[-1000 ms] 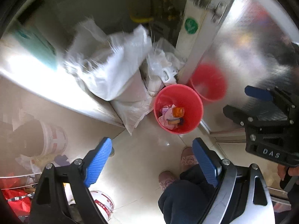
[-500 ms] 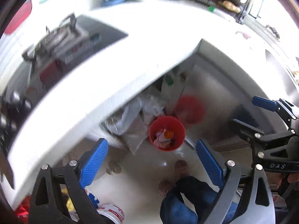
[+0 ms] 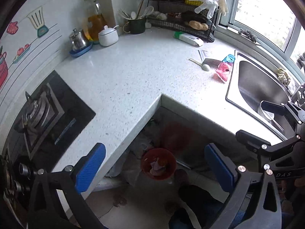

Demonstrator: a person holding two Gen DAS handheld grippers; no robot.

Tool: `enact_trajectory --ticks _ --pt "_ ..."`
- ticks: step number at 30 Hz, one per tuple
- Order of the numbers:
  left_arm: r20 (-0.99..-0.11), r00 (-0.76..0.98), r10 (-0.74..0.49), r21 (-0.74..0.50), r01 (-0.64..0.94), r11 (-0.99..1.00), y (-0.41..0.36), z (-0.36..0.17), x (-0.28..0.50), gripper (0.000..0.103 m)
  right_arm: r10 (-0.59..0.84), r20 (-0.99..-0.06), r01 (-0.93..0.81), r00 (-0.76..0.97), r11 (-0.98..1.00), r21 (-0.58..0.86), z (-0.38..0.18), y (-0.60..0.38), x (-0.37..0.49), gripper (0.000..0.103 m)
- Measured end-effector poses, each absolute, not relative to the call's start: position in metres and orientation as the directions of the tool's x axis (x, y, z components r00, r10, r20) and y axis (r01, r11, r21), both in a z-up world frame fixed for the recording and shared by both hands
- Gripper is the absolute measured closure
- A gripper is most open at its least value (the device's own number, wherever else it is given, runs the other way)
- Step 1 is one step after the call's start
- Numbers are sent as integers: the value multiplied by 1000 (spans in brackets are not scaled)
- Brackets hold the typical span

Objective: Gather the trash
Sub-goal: 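Raise both tools back up to the counter, then grasp the white-and-green medicine box with the right tool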

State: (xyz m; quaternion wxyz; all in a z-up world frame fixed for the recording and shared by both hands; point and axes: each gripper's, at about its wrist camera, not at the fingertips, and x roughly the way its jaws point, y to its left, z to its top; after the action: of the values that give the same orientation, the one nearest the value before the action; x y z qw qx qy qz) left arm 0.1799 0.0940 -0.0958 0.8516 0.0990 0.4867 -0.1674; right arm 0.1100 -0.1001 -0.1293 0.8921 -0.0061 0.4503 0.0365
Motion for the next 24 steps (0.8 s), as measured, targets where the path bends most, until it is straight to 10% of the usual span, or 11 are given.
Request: enact_trajectory --ticks 24 --pt "-875 429 -226 -12 448 894 -30 -98 410 0 30 -785 -19 618 1000 23 -102 -225 305 1"
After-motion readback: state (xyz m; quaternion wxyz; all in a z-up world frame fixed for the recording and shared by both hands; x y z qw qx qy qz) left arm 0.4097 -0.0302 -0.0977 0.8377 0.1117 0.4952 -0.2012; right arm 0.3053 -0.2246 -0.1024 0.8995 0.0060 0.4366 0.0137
